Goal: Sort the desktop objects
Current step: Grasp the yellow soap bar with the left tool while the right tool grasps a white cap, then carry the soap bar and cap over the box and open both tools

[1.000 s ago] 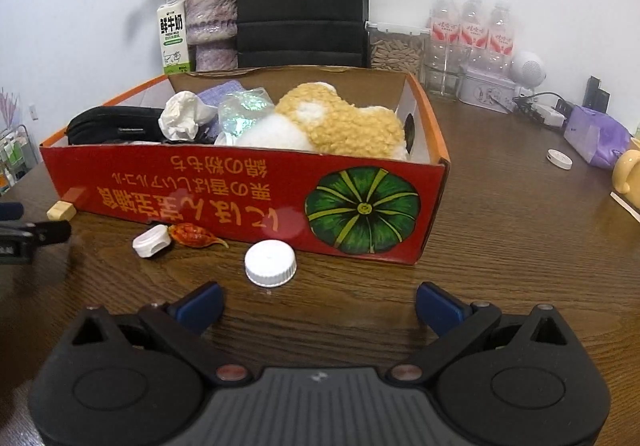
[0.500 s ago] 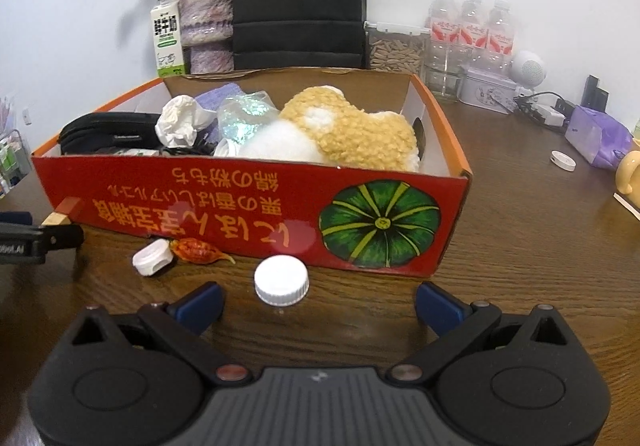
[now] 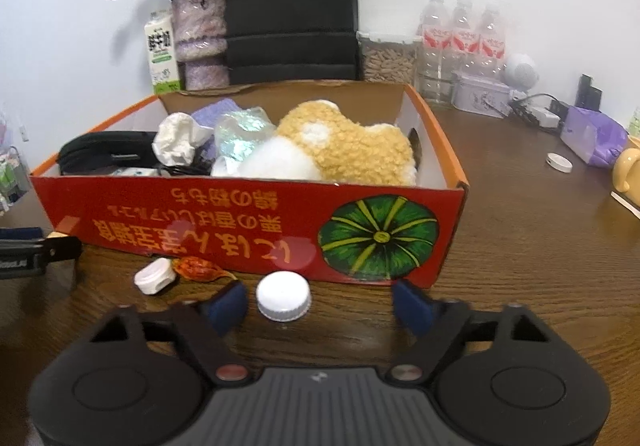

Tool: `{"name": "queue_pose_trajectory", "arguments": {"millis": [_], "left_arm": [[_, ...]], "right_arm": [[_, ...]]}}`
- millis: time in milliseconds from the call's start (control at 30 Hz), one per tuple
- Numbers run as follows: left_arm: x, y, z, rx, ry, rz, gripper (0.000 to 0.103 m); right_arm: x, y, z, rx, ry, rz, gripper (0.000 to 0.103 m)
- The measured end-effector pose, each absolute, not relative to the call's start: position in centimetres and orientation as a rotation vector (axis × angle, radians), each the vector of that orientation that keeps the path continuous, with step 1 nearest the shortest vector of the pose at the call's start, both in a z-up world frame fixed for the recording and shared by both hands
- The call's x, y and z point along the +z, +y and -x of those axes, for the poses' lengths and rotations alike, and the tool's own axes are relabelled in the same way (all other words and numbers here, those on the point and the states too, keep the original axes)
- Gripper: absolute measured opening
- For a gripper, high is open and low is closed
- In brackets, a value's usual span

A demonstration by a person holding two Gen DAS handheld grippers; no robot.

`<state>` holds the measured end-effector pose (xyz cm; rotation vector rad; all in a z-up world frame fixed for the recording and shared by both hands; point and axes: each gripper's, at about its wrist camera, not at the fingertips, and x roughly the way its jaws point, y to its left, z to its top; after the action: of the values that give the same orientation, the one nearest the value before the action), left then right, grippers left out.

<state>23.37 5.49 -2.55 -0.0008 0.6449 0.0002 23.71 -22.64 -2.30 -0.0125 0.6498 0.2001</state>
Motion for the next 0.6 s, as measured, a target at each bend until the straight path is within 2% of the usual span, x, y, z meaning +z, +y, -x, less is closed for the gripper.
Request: {"name": "queue_pose_trajectory", "arguments": {"millis": [33,67,100,600], "left_arm": [[-2.51,5.50,-23.26,-0.003,0.642,0.004,0.046],[-2.49,5.50,-23.16,-0.010,0.639,0.006,0.036],[-2.46,5.45,-23.06,-0.014,0.636,0.009,0.031],[-2.45,5.40,-22.86,-0.009,0.630,0.032,0.030]], "right_arm": [[-2.23,-22.56,-23.56,0.218,0.643,0.014,0.047],[-2.20,-22.51,-23.47,0.231,0.639,0.015,0.032],[-2.17,-22.53,-23.43,0.240,0.637,0.010,0.027],[-2.06,-22.83,-23.21,0.253,0.631,-0.025,0.027]]}}
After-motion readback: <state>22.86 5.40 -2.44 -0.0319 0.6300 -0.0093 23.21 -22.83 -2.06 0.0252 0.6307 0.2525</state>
